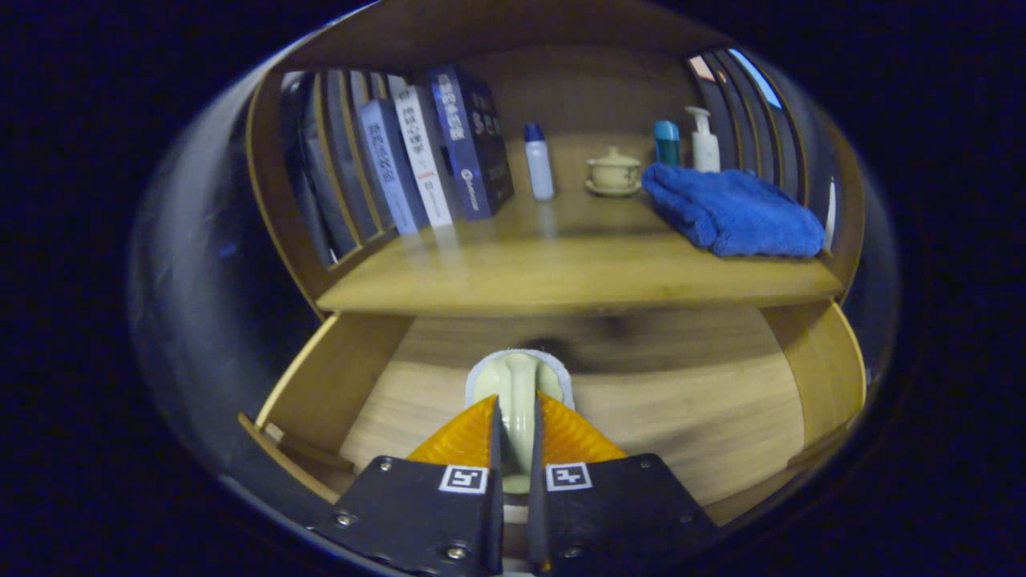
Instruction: Pull open the drawer, take out the items inside it, and place them on the countertop above the cabinet.
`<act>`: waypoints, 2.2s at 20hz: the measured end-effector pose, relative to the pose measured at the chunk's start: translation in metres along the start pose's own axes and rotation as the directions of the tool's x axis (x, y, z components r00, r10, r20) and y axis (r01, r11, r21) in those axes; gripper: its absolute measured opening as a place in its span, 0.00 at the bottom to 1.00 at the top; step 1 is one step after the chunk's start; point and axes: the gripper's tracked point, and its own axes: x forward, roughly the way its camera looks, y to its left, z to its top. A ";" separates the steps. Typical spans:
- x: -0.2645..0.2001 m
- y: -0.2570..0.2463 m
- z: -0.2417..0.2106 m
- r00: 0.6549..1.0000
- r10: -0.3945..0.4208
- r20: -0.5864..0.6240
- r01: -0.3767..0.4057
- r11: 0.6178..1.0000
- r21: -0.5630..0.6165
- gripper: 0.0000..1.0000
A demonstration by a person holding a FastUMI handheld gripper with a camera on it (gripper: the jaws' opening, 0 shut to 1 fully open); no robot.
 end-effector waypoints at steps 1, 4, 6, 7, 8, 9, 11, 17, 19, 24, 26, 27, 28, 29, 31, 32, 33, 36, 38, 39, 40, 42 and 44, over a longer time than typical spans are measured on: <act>-0.010 0.004 0.009 0.999 0.008 0.038 -0.007 1.000 -0.019 0.13; -0.039 0.007 0.029 0.989 0.010 0.146 -0.002 0.998 -0.056 0.13; -0.061 0.007 0.047 0.975 0.009 0.221 0.008 0.997 -0.078 0.12; -0.071 0.006 0.058 0.965 0.006 0.264 0.018 0.996 -0.089 0.12; -0.083 0.004 0.071 0.951 0.000 0.309 0.027 0.996 -0.083 0.12; -0.094 0.002 0.085 0.935 -0.007 0.355 0.035 0.997 -0.073 0.12; -0.116 -0.004 0.113 0.890 -0.022 0.455 0.058 0.996 -0.066 0.12; -0.149 -0.011 0.173 0.809 -0.070 0.584 0.163 0.981 -0.108 0.12; -0.142 -0.018 0.187 0.811 -0.086 0.578 0.163 0.983 -0.082 0.12; -0.071 -0.042 0.201 0.851 -0.151 0.503 0.211 0.975 -0.063 0.12; -0.034 -0.046 0.193 0.888 -0.152 0.435 0.203 0.977 -0.073 0.12; -0.016 -0.050 0.188 0.902 -0.158 0.402 0.205 0.976 -0.076 0.12; 0.000 -0.054 0.182 0.914 -0.172 0.368 0.213 0.974 -0.074 0.12; 0.015 -0.057 0.172 0.926 -0.185 0.329 0.219 0.974 -0.067 0.12; 0.042 -0.062 0.154 0.943 -0.203 0.264 0.219 0.975 -0.033 0.12; 0.054 -0.066 0.147 0.949 -0.209 0.237 0.220 0.975 -0.019 0.12; 0.053 -0.067 0.154 0.936 -0.217 0.277 0.226 0.974 -0.001 0.12; 0.067 -0.073 0.162 0.931 -0.241 0.275 0.239 0.970 0.042 0.13; 0.078 -0.074 0.164 0.936 -0.238 0.260 0.228 0.971 0.067 0.13; 0.081 -0.077 0.165 0.939 -0.238 0.249 0.225 0.971 0.083 0.13; 0.084 -0.078 0.166 0.941 -0.238 0.239 0.220 0.971 0.099 0.14; 0.092 -0.086 0.163 0.947 -0.244 0.207 0.221 0.967 0.127 0.14; 0.098 -0.089 0.167 0.947 -0.236 0.218 0.212 0.969 0.130 0.17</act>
